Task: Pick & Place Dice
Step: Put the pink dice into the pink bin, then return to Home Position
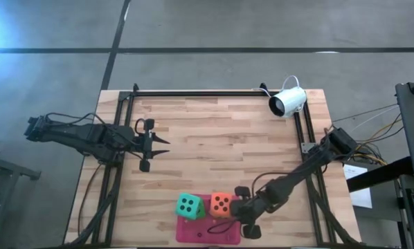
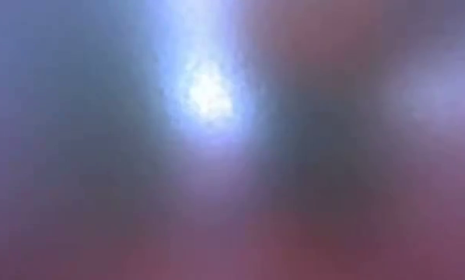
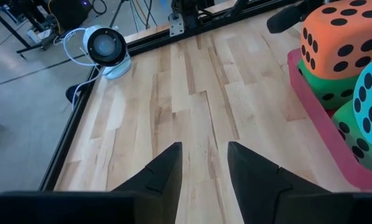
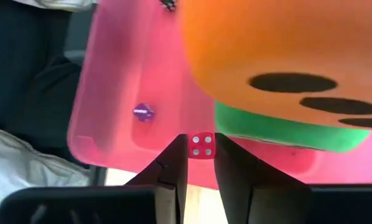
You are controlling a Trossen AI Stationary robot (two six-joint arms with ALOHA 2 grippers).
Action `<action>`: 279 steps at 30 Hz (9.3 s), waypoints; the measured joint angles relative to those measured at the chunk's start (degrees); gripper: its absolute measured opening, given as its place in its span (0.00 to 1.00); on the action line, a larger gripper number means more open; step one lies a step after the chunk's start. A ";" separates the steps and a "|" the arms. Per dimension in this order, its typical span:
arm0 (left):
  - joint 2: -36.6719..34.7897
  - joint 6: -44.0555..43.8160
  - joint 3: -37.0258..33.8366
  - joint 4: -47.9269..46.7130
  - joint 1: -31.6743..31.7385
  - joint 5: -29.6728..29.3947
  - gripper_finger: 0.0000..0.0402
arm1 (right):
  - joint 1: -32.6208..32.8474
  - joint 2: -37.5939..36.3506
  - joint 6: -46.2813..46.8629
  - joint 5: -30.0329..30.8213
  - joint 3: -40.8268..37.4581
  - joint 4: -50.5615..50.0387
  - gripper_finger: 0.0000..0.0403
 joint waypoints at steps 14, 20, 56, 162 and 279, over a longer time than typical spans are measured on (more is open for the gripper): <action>0.00 -0.02 0.00 0.00 0.00 0.02 0.32 | -0.39 0.30 1.66 -4.56 -0.19 -1.92 0.35; 0.00 -0.02 0.00 -0.02 0.00 0.00 0.33 | -0.39 0.24 2.78 -4.70 0.65 -6.34 0.33; 0.00 -0.02 0.00 -0.04 0.00 0.01 0.33 | -1.44 -1.82 5.28 -2.84 0.55 -9.10 0.35; -1.78 -2.51 0.31 -1.96 -0.02 0.39 0.12 | 1.90 -3.77 -1.12 3.15 18.67 -42.57 0.10; -43.36 0.77 -35.79 27.79 0.26 -6.06 0.02 | 7.35 -102.34 -42.87 33.65 -67.93 37.31 0.02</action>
